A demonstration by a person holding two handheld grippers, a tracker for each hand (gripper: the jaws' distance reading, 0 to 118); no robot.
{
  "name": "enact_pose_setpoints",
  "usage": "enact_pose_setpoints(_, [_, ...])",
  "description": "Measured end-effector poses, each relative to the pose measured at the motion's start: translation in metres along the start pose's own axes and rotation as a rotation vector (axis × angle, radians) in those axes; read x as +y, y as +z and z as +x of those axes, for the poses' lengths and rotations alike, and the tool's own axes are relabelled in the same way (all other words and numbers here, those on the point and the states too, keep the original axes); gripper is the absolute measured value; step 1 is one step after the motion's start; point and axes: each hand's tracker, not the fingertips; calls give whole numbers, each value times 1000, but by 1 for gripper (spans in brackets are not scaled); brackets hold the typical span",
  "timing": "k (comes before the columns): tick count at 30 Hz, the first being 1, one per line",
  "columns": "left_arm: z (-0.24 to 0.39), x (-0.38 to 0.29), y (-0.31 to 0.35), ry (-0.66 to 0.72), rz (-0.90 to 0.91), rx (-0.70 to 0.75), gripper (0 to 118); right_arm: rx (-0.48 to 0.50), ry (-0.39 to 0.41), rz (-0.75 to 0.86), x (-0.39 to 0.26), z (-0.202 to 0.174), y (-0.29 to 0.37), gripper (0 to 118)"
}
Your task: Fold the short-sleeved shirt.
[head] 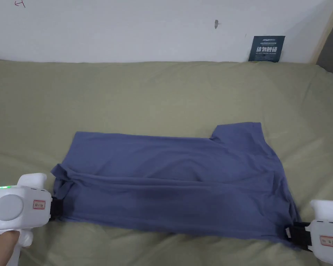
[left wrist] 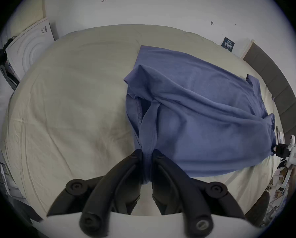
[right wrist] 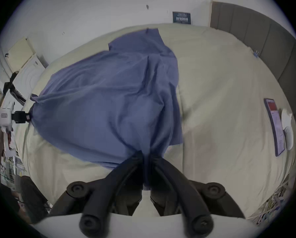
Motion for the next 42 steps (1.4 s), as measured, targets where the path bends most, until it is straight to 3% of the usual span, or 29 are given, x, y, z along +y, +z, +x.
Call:
enact_pose_setpoints(10, [-4, -17, 36, -10, 17, 19, 10, 10, 36, 44, -3, -9, 49, 8])
enact_pose_setpoints(21, [-21, -114, 101, 23, 8, 1, 10, 36, 59, 22, -86, -9, 114, 8])
enact_pose_setpoints(29, [-32, -159, 113, 57, 3, -14, 10, 56, 56, -10, -121, -3, 118, 8])
enact_pose_setpoints(30, [-32, -160, 112, 60, 0, -18, 10, 62, 46, -9, -121, -2, 117, 10])
enact_pose_setpoints(31, [-31, -163, 114, 60, -1, -24, 10, 71, 25, -1, -120, -1, 118, 20])
enact_pose_setpoints(32, [-31, -163, 113, 51, -5, -37, 10, 80, 8, 0, -118, -1, 118, 46])
enact_pose_setpoints(33, [-32, -163, 113, 38, -3, -49, 26, 66, 4, 2, -116, -1, 120, 77])
enact_pose_setpoints(35, [-30, -162, 117, -5, 45, -6, 101, 53, 11, 38, -114, 1, 128, 78])
enact_pose_setpoints(36, [-31, -160, 117, -13, 49, 3, 118, 52, 10, 53, -110, 2, 132, 78])
enact_pose_setpoints(42, [-34, -127, 132, 27, 175, 12, 111, 7, 21, 142, -81, -9, 143, 77])
